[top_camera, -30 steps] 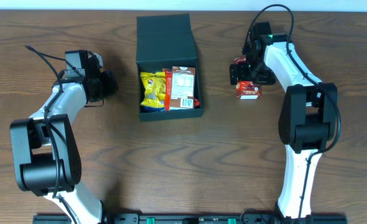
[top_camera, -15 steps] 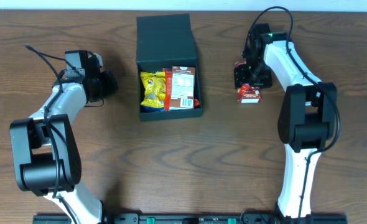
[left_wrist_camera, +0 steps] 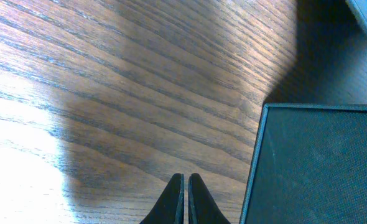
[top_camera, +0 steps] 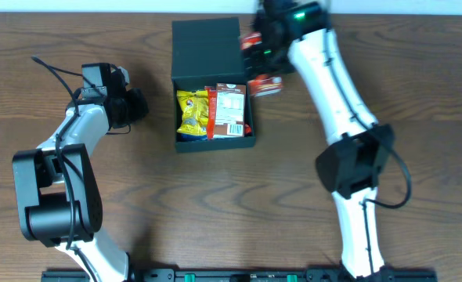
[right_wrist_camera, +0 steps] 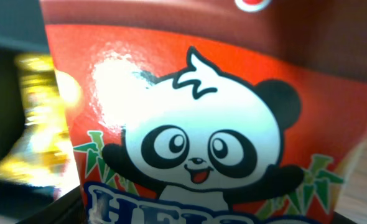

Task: Pack container
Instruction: 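Carry the Hello Panda box left and lower it into the box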

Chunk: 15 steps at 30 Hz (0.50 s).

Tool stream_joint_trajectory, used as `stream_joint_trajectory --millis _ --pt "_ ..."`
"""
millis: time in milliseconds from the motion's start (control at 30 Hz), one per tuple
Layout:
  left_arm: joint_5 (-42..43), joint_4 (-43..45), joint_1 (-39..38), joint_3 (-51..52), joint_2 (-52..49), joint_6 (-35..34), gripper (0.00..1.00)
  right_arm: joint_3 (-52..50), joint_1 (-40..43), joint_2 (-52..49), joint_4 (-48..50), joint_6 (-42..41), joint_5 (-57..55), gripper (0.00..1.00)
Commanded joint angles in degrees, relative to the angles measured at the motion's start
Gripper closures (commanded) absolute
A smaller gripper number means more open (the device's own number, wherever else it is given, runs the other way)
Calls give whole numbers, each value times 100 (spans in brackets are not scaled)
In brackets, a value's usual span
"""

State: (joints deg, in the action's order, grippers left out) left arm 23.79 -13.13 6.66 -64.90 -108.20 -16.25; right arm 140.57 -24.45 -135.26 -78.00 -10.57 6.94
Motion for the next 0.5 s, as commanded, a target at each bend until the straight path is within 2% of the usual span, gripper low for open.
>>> stream_joint_trajectory --millis 0,267,467 --pt "-20 -11 20 -149 151 83 94 101 -466 76 17 -501 170 28" --pt "-24 -50 17 -151 151 79 94 24 -1303 -9 356 -1357 177 28" --pt "-328 -35 17 -149 151 -348 94 -13 -1565 -85 382 -2013 107 29"
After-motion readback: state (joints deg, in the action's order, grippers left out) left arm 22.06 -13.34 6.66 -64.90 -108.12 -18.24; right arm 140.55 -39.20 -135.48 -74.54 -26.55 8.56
